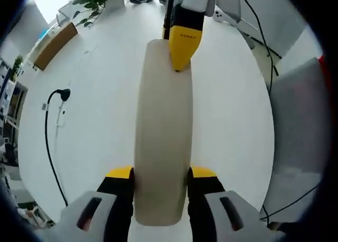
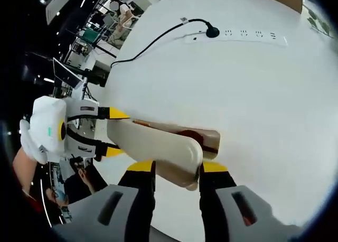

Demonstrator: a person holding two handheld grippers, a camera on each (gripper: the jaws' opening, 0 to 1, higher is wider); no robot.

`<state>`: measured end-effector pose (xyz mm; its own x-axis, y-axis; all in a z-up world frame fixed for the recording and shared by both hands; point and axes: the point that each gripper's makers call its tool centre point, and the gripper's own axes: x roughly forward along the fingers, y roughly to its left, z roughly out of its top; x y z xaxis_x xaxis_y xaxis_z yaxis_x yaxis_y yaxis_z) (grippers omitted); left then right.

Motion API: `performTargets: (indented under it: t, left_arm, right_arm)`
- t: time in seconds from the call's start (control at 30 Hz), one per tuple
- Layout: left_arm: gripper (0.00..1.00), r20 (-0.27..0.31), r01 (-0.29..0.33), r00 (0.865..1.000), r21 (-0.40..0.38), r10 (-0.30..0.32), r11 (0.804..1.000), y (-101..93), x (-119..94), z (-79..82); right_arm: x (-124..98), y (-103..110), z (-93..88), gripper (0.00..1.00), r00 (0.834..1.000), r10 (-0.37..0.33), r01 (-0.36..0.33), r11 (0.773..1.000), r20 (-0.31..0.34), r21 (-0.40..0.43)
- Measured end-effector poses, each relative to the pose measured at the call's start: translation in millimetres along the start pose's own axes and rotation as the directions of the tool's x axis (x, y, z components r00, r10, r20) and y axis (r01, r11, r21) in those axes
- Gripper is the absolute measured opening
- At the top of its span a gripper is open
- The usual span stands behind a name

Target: Arrange the utensils inside the cutlery case until each visible utensil rests in its matching compartment.

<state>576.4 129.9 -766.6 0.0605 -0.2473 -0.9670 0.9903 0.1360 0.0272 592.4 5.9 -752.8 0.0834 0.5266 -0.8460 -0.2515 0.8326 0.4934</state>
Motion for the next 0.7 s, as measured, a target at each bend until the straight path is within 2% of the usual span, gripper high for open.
performTargets:
  t: [0.23,0.33,0.6,0.7]
  left_arm:
    - [0.40,-0.025,0.010,1.000,0.007,-0.010,1.000,3.6,15.9,-1.8]
    - [0.40,-0.048,-0.003,0.999,0.026,0.004,1.000,5.6,21.3,-5.3]
    - [0.40,-0.065,0.016,0.998,-0.014,-0.017,1.000,2.1,31.3,-7.8]
    - [0.40,-0.071,0.019,0.997,-0.019,-0.020,1.000,2.8,37.0,-9.7]
  right_arm:
    - [11.0,-11.6,0.3,0.29,1.000,-0.001,0.001,1.000,-0.007,0.007]
    - [12.4,-4.6,-12.7,0.30,1.000,-0.010,0.010,1.000,-0.002,0.012]
    - [14.1,-3.1,-22.8,0.30,1.000,-0.030,0.030,1.000,-0.006,-0.006]
    - [17.9,-7.8,-17.2,0.31,0.999,-0.038,0.038,0.999,-0.011,-0.014]
